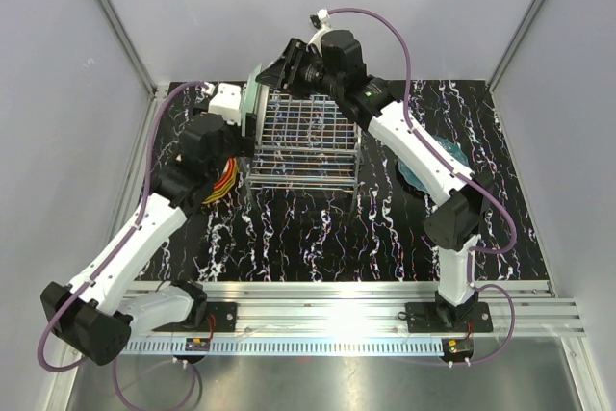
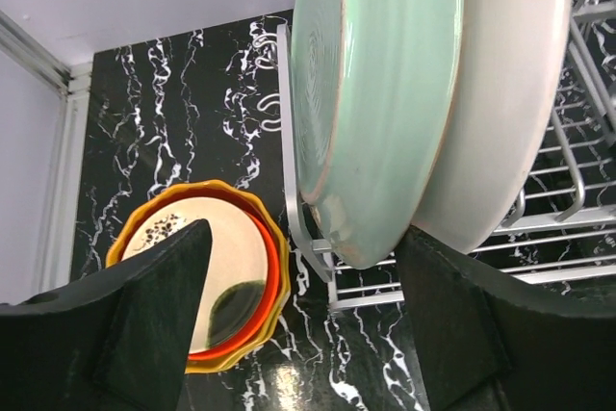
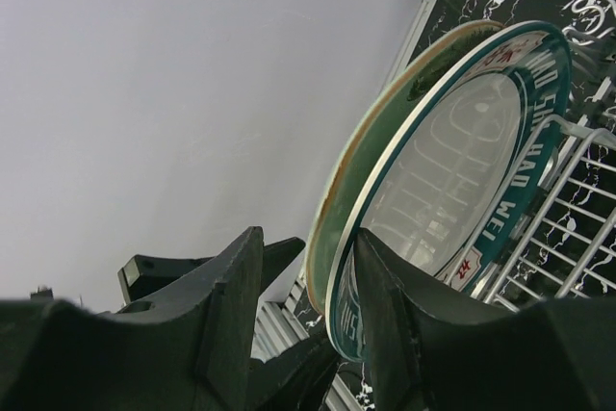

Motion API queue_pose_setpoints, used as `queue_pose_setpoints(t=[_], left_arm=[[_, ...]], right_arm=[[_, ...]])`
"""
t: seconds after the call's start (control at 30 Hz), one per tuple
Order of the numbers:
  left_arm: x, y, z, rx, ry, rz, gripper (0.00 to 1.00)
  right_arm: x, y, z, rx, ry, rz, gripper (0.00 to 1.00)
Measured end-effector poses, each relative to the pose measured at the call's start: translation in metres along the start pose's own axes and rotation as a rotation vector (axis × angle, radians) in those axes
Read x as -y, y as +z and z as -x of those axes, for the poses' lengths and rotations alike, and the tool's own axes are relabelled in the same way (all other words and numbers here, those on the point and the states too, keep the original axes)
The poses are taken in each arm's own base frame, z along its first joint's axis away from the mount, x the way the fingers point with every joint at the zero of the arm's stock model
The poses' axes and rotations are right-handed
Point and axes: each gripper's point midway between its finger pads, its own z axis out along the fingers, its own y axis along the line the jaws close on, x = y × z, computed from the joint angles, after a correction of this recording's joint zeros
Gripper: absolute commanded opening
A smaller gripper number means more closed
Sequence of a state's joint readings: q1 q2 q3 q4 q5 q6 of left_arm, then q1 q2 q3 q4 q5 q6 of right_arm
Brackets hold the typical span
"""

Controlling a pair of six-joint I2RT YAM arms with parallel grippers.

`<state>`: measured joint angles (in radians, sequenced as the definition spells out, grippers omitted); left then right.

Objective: Load the plates into the dish rack
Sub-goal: Insert the plate into the dish rack

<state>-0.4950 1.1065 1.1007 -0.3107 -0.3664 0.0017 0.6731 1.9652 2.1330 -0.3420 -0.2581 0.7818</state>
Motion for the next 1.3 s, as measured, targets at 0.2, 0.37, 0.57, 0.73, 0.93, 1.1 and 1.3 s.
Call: queue_pose_setpoints(t=[0.2,0.37,0.57,0.73,0.93,1.1,1.3], left_arm=[[-0.009,0.005,0.004,0.014,-0.077,-0.004,0.72],[-0.013,0.007,0.007,0.025,-0.122,-0.007,0.62],[-0.015,0.009,0.006,0.021,-0.17,-0.014,0.62],[-0.014,0.01,0.001,0.009,-0.183,-0.016,0.7],[-0.014,0.01,-0.009,-0.01,-0.179,-0.015,0.73],[-0.016,0.005,-0.011,-0.003,-0.18,-0.015,0.74],[-0.02,-0.009,-0.002,0.043,-0.184,-0.016,0.78]], right_arm=[[-0.002,0.0,-0.002,-0.013,0.0,0.011,0.5],[-0.003,-0.001,-0.003,-0.018,-0.001,0.017,0.5],[-0.003,-0.001,-0.003,-0.018,-0.011,0.018,0.49],[-0.005,0.002,-0.004,-0.027,-0.021,0.032,0.47],[-0.013,0.01,-0.005,-0.032,-0.049,0.052,0.48],[-0.019,0.013,-0.009,-0.041,-0.061,0.058,0.48],[-0.019,0.014,-0.01,-0.048,-0.06,0.054,0.48]])
